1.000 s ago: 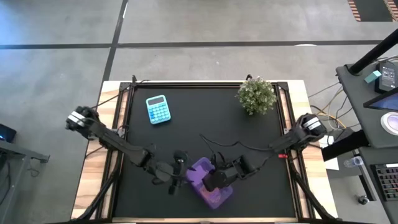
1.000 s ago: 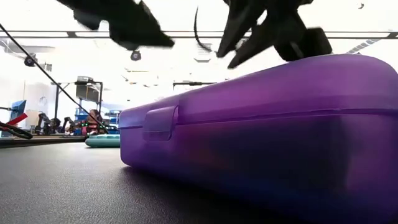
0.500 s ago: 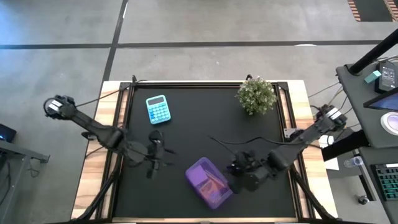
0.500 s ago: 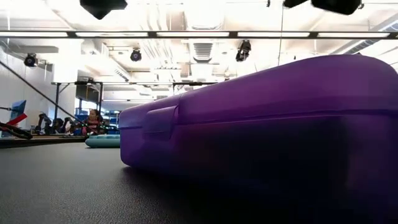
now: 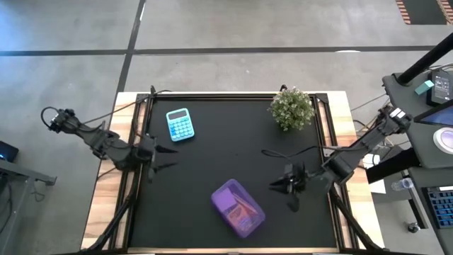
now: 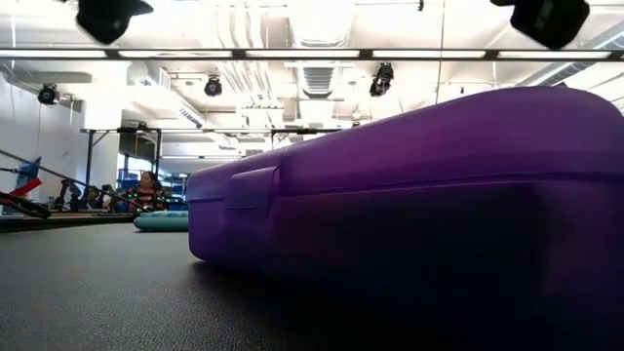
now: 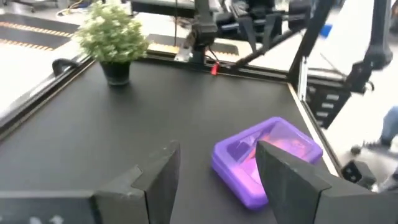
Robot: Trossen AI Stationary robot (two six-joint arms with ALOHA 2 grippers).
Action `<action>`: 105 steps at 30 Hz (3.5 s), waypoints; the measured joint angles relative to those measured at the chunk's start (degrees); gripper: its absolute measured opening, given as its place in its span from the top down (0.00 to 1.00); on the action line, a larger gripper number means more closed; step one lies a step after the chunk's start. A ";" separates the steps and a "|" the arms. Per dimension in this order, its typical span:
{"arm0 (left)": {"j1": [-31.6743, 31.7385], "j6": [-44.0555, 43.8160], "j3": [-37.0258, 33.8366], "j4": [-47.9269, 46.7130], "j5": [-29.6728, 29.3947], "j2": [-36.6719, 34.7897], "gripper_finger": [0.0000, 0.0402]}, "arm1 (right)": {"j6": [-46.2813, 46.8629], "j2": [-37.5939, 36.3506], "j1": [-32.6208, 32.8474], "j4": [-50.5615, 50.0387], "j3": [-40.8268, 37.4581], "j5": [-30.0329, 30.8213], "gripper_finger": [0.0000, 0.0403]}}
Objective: Pack school essentials
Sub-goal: Return to Home Position
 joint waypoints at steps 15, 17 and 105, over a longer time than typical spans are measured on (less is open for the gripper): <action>0.02 -5.04 -20.52 11.75 -6.16 -26.97 0.52 | -5.95 -22.00 0.00 23.29 -27.13 -6.17 0.84; 0.02 -4.68 -22.31 11.91 -7.31 -29.57 0.52 | -6.99 -24.73 0.00 25.63 -29.76 -6.15 0.84; 0.00 -9.36 -28.23 12.03 -21.37 -30.32 0.52 | 4.19 -47.90 -0.02 24.51 -48.94 6.49 0.84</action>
